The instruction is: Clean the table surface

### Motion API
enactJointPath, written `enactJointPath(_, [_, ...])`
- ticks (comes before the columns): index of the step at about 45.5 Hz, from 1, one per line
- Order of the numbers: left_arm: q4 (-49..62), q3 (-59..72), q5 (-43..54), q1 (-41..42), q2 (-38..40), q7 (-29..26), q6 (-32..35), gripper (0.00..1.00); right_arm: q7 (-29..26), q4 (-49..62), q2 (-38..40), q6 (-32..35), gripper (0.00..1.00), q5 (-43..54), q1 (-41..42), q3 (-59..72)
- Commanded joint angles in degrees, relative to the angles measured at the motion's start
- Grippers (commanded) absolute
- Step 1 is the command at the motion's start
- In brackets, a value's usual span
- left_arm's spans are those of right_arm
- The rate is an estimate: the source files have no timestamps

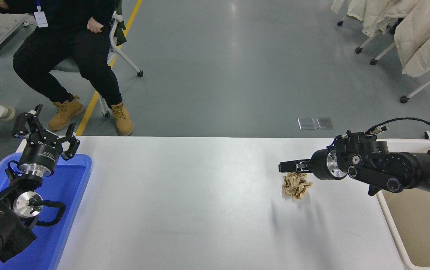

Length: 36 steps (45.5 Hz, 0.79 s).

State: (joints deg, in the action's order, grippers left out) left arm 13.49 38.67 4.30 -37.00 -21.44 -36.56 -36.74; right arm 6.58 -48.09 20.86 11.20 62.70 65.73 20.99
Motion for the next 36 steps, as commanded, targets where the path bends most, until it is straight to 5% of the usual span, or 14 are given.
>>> enactJointPath(1, [0.05, 0.00, 0.01, 0.00, 0.00, 0.00, 0.00, 1.00, -0.07, 3.79, -1.61, -0.03, 0.99, 4.54, -2.27, 0.81])
enactJointPath(36, [-0.04, 0.00, 0.01, 0.00, 0.00, 0.00, 0.00, 1.00, -0.16, 17.15, -11.54, -0.30, 0.99, 4.10, -5.96, 0.72])
